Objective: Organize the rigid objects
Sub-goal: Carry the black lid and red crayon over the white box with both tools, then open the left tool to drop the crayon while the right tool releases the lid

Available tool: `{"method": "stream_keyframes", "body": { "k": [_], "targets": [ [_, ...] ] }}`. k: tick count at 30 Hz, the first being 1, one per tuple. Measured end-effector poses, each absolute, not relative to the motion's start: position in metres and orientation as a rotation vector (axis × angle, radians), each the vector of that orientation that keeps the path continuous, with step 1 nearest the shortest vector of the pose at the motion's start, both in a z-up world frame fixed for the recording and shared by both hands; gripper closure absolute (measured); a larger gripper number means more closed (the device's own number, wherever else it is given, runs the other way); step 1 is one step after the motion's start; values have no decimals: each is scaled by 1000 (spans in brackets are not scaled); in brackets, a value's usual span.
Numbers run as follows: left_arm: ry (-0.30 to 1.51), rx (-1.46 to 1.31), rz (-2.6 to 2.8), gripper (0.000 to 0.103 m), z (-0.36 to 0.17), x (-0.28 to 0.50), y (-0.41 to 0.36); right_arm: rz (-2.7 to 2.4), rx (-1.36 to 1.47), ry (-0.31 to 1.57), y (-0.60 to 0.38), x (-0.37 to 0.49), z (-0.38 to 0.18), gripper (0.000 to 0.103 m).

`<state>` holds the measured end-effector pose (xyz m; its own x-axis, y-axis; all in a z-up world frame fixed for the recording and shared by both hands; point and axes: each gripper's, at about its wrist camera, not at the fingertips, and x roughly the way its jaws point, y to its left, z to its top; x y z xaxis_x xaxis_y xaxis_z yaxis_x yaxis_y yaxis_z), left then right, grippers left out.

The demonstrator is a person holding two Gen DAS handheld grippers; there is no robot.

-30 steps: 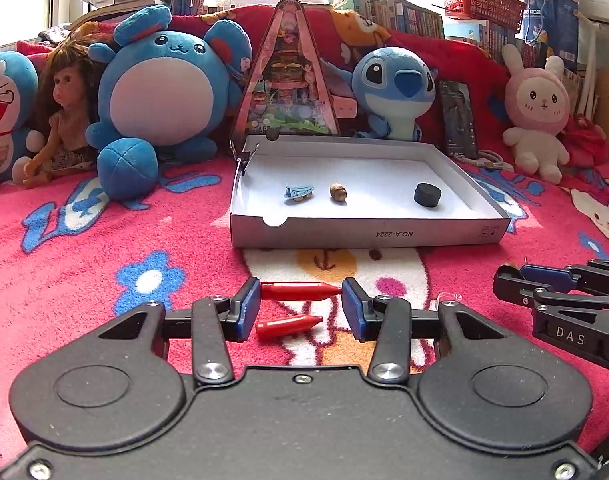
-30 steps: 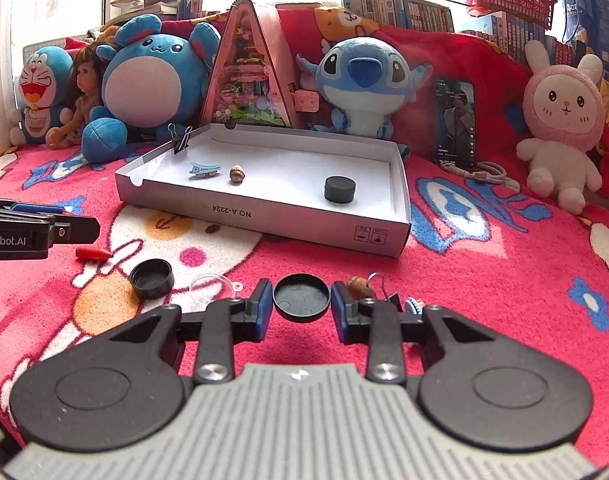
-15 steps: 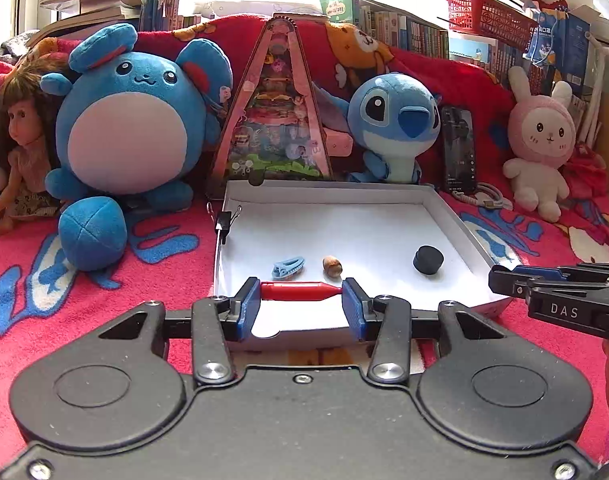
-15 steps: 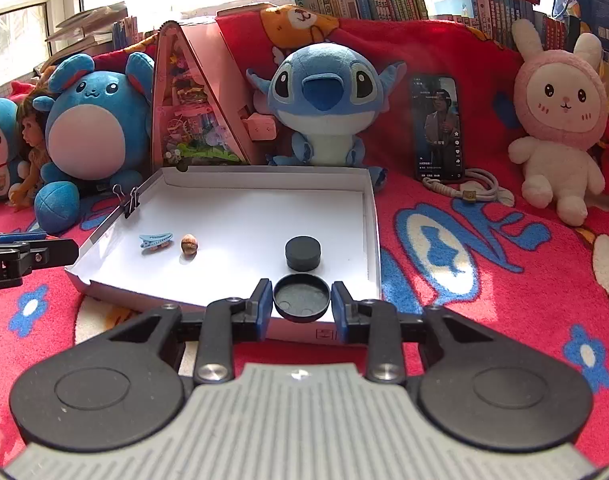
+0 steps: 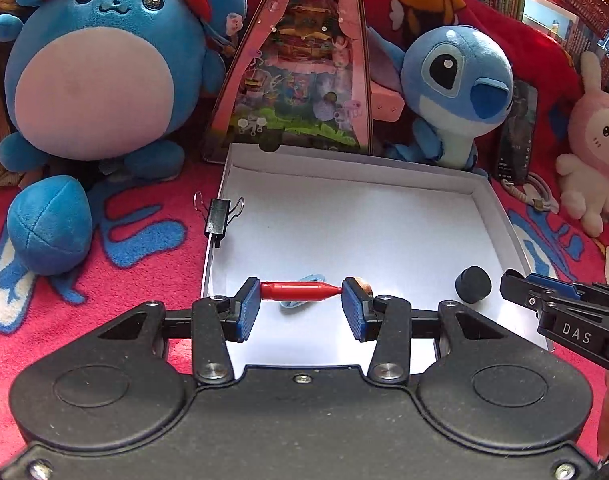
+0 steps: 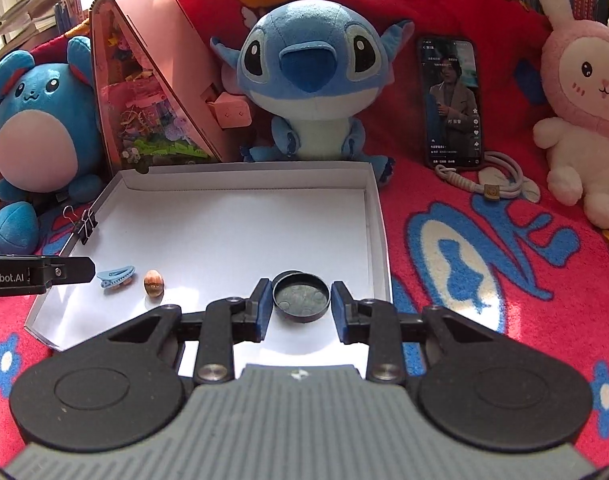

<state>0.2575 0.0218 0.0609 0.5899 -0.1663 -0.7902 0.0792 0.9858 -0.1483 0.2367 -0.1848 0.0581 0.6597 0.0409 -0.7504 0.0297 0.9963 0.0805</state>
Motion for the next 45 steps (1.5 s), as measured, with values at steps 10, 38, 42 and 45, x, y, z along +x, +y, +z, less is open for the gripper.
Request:
{"method": "stream_keyframes", "body": {
  "k": [10, 38, 42, 45],
  "targets": [
    [958, -81, -97, 61, 44, 271, 18, 3, 73, 890, -177, 254, 47, 66],
    [956, -46, -101, 60, 35, 275, 13, 5, 23, 892, -169, 264, 38, 66],
    [952, -40, -103, 60, 34, 275, 12, 4, 22, 891, -169, 264, 38, 66],
    [946, -27, -106, 60, 34, 274, 11, 3, 22, 890, -169, 265, 37, 66]
  ]
}}
